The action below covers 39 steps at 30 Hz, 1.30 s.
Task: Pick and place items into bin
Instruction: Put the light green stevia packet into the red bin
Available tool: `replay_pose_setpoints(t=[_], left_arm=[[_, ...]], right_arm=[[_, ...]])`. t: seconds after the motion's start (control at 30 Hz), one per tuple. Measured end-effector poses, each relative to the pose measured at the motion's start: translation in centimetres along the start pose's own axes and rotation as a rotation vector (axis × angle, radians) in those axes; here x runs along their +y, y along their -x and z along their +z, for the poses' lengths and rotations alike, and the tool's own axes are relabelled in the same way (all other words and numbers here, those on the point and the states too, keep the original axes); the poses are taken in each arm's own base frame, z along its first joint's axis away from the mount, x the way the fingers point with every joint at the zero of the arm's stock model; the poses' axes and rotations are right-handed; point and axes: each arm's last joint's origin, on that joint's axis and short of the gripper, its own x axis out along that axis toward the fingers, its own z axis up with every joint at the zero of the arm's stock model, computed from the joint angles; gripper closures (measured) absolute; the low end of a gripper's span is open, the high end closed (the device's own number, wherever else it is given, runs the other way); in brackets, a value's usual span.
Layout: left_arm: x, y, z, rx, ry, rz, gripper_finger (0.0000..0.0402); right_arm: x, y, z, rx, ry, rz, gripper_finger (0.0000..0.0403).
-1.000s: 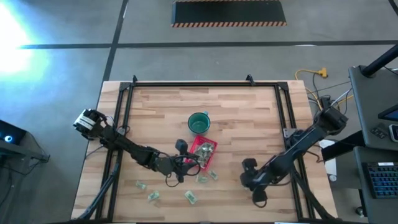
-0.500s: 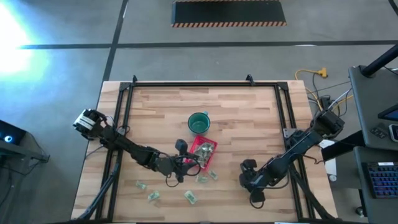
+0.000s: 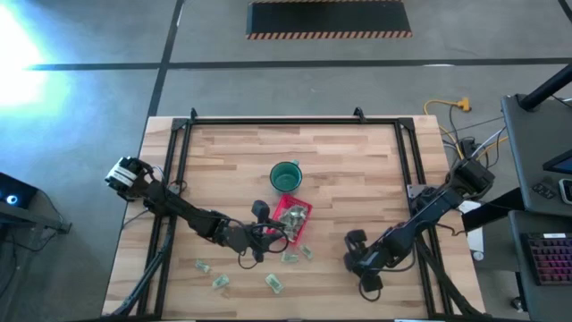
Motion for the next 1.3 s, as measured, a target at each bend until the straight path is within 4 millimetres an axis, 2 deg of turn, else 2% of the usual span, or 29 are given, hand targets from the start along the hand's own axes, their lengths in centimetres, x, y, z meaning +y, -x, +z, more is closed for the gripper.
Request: replay_pose_setpoints(t=[0.13,0.37,0.6,0.77,1.07,1.3], left_arm=[[0.0,0.0,0.0,0.0,-0.001,0.0,0.0265],[0.0,0.0,0.0,0.001,-0.002,-0.001,0.0265],[0.0,0.0,0.0,0.003,-0.004,-0.002,0.0265],[0.0,0.0,0.0,0.005,-0.005,-0.002,0.0265],[-0.1,0.0,-0.1,0.012,-0.011,-0.006,0.0265],[-0.2,0.0,-0.3,0.029,-0.024,-0.015,0.0265]], right_arm=[[0.1,0.0,0.5,-0.053,0.088,-0.044,0.0393],[-0.1,0.4,2.4,-0.254,0.338,-0.234,0.0394],[-1.6,0.9,4.7,-0.403,0.456,-0.489,0.0394],[-3.8,1.3,6.7,-0.472,0.455,-0.578,0.0394],[-9.5,2.1,9.2,-0.538,0.332,-0.697,0.0394],[-13.6,2.4,10.0,-0.611,0.25,-0.497,0.0394]])
